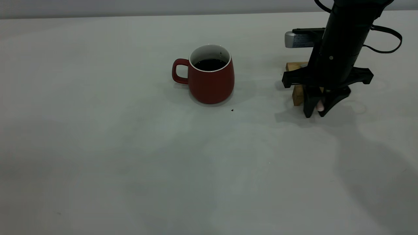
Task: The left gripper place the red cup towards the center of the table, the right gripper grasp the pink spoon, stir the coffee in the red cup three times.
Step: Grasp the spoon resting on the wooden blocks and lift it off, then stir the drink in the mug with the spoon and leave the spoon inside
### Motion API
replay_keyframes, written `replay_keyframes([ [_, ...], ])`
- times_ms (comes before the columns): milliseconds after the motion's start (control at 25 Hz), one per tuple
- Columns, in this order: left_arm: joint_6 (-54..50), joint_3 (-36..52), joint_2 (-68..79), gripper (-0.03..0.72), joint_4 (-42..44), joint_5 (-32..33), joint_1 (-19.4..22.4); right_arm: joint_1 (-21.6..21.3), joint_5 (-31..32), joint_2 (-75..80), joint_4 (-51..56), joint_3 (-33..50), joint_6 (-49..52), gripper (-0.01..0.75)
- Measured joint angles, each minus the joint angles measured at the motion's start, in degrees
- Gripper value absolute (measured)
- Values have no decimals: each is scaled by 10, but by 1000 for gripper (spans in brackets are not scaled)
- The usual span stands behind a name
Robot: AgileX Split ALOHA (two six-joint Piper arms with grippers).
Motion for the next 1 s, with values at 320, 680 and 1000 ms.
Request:
replay_keyframes([
  [320,0,0,0,355,0,0,0,0,95,-43,-36,-33,1,129],
  [680,0,0,0,355,0,0,0,0,290,-66,357,-168,-95,129],
  [1000,0,0,0,355,0,0,0,15,346,-27,644,-187,-118,129],
])
